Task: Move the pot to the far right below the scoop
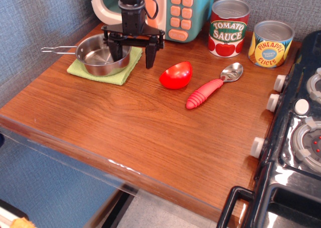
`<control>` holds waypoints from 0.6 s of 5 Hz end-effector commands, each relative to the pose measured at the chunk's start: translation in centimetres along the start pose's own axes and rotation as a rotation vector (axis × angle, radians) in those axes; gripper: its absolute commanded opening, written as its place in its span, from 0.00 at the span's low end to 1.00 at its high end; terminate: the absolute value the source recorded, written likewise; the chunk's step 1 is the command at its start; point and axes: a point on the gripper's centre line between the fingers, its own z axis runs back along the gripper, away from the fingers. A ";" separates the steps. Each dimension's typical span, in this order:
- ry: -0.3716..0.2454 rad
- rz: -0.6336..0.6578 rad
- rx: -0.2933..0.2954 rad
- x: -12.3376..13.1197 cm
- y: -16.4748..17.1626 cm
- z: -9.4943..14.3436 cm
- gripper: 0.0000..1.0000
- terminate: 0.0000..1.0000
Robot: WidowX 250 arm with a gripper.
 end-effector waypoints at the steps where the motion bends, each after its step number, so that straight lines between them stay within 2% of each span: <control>1: -0.078 0.001 -0.017 0.9 0.7 2.5 0.00 0.00; 3: -0.071 -0.014 -0.014 0.8 0.5 2.7 0.00 0.00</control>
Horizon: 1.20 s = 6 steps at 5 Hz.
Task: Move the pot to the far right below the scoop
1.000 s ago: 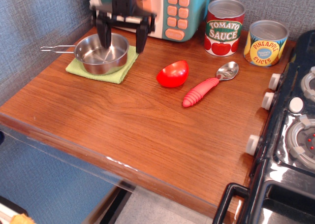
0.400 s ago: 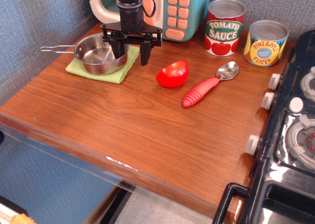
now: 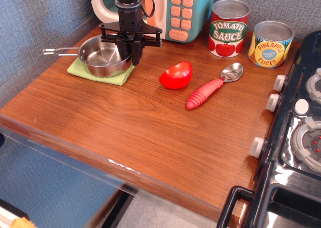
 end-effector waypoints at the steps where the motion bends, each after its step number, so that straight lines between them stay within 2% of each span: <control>1: -0.070 -0.037 -0.008 0.4 -0.2 3.5 0.00 0.00; 2: -0.168 -0.166 0.045 0.3 -2.3 8.5 0.00 0.00; 3: -0.238 -0.367 0.027 -1.8 -6.9 13.8 0.00 0.00; 4: -0.186 -0.499 -0.023 -5.6 -10.4 13.7 0.00 0.00; 5: -0.091 -0.562 -0.029 -10.5 -13.9 12.3 0.00 0.00; 6: 0.001 -0.468 -0.042 -14.9 -15.7 11.1 0.00 0.00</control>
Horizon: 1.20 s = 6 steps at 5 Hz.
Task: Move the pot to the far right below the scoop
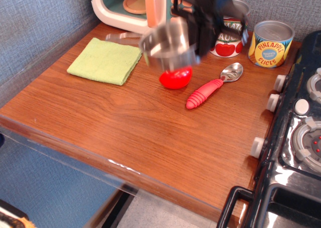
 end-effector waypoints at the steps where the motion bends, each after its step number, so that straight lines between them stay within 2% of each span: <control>1: 0.067 0.045 -0.069 -4.7 -5.5 0.1 0.00 0.00; 2: 0.108 0.018 -0.071 -5.0 -6.6 -1.3 0.00 0.00; 3: 0.140 0.095 -0.067 -5.2 -6.0 -2.5 0.00 0.00; 4: 0.181 0.140 -0.028 -7.1 -5.3 -2.6 0.00 0.00; 5: 0.191 0.148 -0.046 -7.9 -5.3 -2.9 0.00 0.00; 6: 0.194 0.152 -0.054 -7.8 -5.4 -2.7 1.00 0.00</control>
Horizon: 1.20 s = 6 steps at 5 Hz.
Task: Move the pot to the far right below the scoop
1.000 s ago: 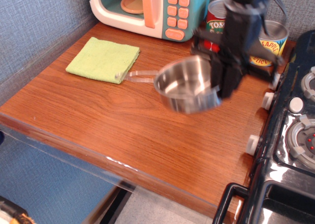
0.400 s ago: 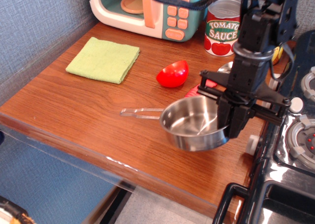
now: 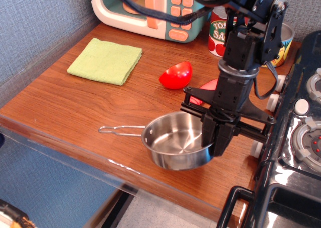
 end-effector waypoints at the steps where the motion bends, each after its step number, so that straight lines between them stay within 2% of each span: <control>1: -0.039 -0.005 -0.026 -0.2 0.1 2.3 1.00 0.00; 2: -0.034 0.005 -0.037 0.0 0.3 2.4 1.00 0.00; 3: -0.178 -0.017 -0.047 0.8 0.9 5.5 1.00 0.00; 4: -0.427 0.093 -0.025 2.1 3.8 10.1 1.00 0.00; 5: -0.435 0.153 -0.015 4.6 6.3 10.1 1.00 0.00; 6: -0.378 0.141 -0.044 6.7 7.7 8.4 1.00 0.00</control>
